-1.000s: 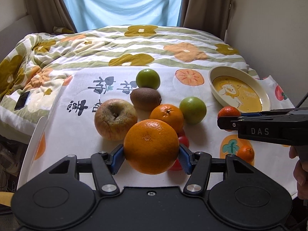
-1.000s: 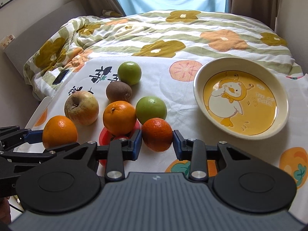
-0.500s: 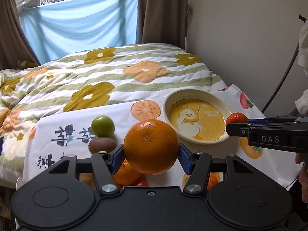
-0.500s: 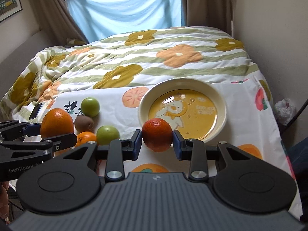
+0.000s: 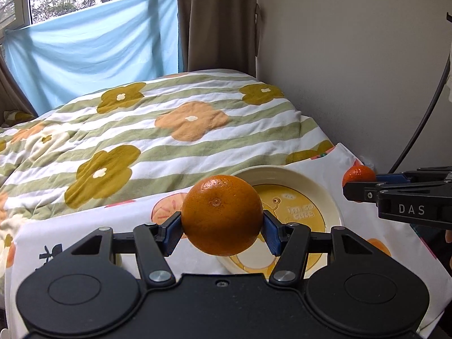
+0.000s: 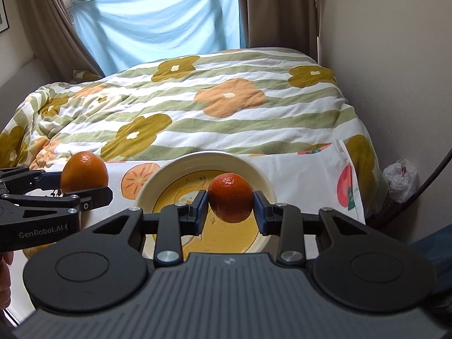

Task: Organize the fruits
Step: 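Carry the orange in the left tool and tangerine in the right tool into the duck bowl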

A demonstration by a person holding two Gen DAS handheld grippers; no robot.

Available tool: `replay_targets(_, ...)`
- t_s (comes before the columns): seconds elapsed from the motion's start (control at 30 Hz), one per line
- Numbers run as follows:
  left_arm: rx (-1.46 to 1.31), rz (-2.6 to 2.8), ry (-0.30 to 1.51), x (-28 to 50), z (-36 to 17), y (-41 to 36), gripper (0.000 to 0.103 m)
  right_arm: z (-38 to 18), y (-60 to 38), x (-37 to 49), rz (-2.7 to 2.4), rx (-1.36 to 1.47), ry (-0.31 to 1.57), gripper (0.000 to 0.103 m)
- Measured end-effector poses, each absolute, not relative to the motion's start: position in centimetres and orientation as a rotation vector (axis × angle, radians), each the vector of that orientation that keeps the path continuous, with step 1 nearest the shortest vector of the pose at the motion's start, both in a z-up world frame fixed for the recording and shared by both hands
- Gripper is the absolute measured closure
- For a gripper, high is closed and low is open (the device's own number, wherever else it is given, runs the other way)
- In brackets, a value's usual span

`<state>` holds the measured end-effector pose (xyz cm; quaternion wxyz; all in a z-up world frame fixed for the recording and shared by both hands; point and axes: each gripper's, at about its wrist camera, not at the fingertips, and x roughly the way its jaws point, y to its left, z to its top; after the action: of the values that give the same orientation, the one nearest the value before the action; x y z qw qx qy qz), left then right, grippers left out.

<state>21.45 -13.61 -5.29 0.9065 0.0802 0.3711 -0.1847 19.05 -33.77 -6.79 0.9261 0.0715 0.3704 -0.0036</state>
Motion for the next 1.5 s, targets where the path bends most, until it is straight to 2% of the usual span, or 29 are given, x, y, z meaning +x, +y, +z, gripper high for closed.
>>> replay_targets(0.37,0.252,-0.356,0.826,28.1,-10.1,-19.1,0.040,-9.8,-37.0,26.0,0.063,0.146,0.805,0.054)
replay_targets(0.77,0.345,-0.383,0.896,30.4,-14.0,-22.8,0.039,-12.0,-38.7,28.3,0.098,0.175,0.843,0.054)
replay_targets(0.8,0.358,-0.381,0.880,30.3,-13.9,-22.9,0.034,-12.0,-38.7,28.3,0.099,0.175,0.843,0.054)
replay_targets(0.83,0.368,-0.381,0.862,30.1,-13.7,-23.0,0.022,-11.9,-38.7,28.3,0.098,0.175,0.842,0.054)
replay_targets(0.9,0.364,-0.382,0.835,29.8,-13.0,-22.9,0.006,-12.0,-38.8,28.4,0.104,0.177,0.842,0.054)
replay_targets(1.2,0.305,-0.372,0.835,28.4,-11.2,-20.8,0.005,-11.9,-38.2,28.3,0.137,0.150,0.836,0.054)
replay_targets(1.5,0.260,-0.306,0.871,26.3,-11.1,-18.8,0.005,-14.0,-35.3,28.0,0.237,-0.014,0.839,0.054)
